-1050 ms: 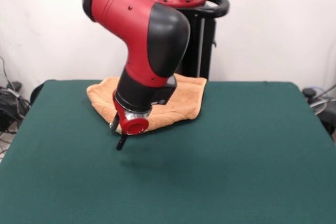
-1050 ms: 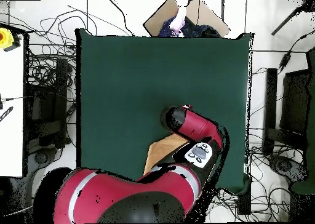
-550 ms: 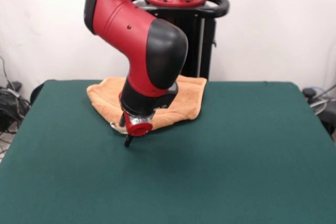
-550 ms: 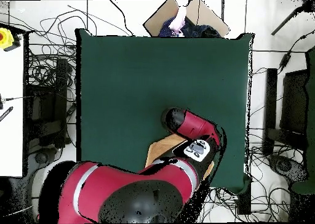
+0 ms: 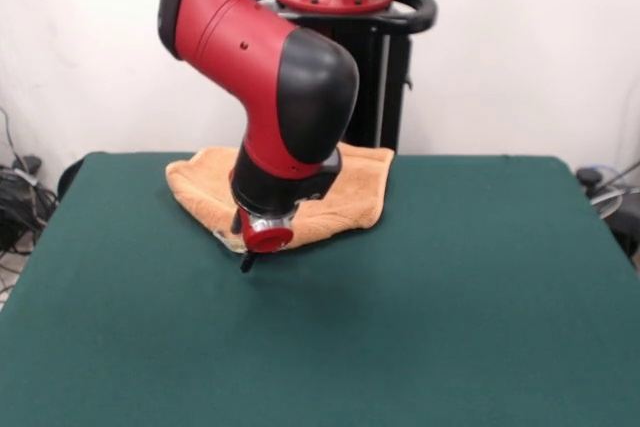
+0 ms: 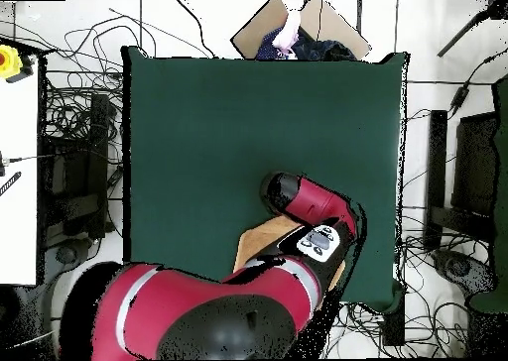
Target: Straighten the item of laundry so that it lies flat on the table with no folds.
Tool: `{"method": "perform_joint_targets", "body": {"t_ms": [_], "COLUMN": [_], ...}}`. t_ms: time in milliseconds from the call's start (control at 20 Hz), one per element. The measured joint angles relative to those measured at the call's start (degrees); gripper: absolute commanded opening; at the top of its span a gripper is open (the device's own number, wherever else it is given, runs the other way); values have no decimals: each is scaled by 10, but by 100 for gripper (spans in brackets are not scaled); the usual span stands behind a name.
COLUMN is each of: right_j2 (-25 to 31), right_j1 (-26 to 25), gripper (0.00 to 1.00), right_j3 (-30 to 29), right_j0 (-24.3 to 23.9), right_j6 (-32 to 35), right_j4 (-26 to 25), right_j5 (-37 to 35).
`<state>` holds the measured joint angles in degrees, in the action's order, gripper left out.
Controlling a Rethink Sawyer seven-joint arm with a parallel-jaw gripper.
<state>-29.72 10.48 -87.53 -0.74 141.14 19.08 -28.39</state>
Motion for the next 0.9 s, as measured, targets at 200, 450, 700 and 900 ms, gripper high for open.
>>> {"method": "perform_joint_targets", "body": {"t_ms": [200,450,700,900], "right_j2": [-9,-31,-54,-61], "right_j1": [-2,-9,-20,-20], "gripper": [100,0,0,0], "right_j3": [5,13,23,25], "right_j0": [0,1,5,6], "right_j6": [0,0,0,0], "right_j4": [-7,-16,-25,-25], "right_j5": [0,0,0,0]}}
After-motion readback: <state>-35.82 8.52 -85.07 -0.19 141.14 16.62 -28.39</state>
